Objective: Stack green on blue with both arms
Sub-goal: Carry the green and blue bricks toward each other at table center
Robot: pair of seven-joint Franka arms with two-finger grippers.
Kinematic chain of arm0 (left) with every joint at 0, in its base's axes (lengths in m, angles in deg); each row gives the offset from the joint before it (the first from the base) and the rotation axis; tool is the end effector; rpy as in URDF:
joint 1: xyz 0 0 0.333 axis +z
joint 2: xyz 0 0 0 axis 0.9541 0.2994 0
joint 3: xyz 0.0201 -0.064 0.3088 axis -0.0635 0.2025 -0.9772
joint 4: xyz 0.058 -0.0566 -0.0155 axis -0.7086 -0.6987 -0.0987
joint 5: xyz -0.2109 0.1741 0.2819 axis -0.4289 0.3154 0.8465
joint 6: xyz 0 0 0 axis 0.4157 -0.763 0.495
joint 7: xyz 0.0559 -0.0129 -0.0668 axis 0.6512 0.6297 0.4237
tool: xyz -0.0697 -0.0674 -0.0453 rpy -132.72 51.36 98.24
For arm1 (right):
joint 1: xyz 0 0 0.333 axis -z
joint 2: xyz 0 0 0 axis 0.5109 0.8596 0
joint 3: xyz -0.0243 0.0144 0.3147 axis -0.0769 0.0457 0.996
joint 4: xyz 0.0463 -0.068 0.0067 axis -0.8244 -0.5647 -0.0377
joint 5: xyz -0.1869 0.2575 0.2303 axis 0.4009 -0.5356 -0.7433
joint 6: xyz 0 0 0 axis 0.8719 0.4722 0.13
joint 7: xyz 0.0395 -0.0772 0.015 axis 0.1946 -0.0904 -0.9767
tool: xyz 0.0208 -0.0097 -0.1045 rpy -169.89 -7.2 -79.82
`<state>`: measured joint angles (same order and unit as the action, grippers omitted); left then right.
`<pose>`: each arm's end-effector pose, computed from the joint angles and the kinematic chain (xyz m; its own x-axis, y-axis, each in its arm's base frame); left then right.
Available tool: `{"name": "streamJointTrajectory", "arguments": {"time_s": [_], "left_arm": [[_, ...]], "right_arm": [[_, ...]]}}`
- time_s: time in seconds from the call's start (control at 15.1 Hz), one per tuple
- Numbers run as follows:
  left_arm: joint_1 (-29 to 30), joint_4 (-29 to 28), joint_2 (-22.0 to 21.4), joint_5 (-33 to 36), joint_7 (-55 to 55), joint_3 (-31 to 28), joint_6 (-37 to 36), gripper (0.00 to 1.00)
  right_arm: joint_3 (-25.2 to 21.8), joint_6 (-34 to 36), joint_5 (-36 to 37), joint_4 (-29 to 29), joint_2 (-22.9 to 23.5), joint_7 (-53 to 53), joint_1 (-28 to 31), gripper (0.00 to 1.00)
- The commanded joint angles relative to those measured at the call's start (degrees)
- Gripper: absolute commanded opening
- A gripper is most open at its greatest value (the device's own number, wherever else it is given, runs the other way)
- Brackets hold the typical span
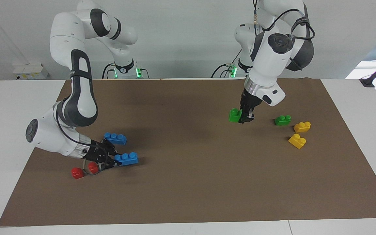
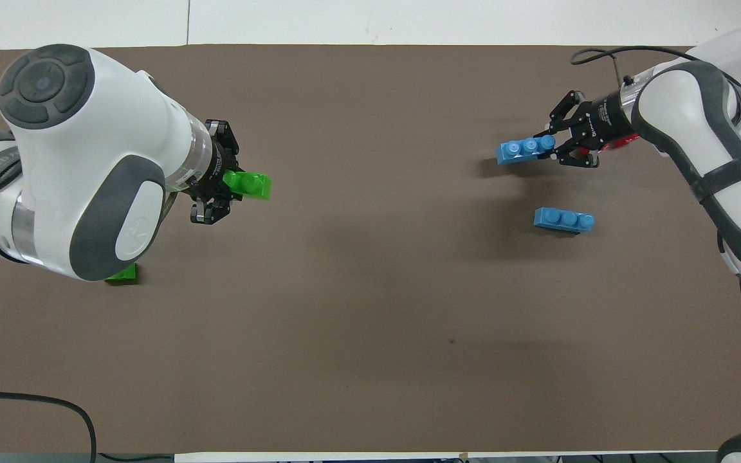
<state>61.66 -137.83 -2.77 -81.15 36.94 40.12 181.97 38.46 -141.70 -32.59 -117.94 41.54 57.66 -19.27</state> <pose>0.5709 -0.2402 0.5141 0.2093 0.9745 -0.0808 0.9774 -0.2059 0.0485 0.7112 0.0221 0.3395 0.0743 -0.8517 -0.5188 -0.9952 -0.0968 0.0165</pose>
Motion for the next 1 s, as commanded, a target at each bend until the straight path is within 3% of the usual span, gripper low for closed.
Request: {"name": "streamJointTrajectory", "arguments": {"time_s": [0.0, 0.2, 0.53, 0.93], "left_arm": [[-0.8, 0.3, -0.7, -0.8, 1.0, -0.4, -1.4, 0.00], [-0.8, 0.6, -0.8, -1.7, 1.1, -0.4, -1.3, 0.00], [-1.2, 0.6, -0.8, -2.3, 1.5, -0.3, -1.3, 0.00], [-4.1, 0.3, -0.7, -1.8, 7.2, -0.4, -0.4, 0.00]], "right_arm": [[2.2, -1.1, -1.2, 0.6, -1.3, 8.7, -2.1, 0.00], [4.7, -3.0, -1.1, 1.8, -1.3, 16.3, -5.5, 0.00], [4.9, -7.8, -1.6, 0.8, -2.0, 23.5, -15.1, 0.00], [6.8, -21.1, -4.8, -12.0, -5.0, 20.4, -18.1, 0.00]]}}
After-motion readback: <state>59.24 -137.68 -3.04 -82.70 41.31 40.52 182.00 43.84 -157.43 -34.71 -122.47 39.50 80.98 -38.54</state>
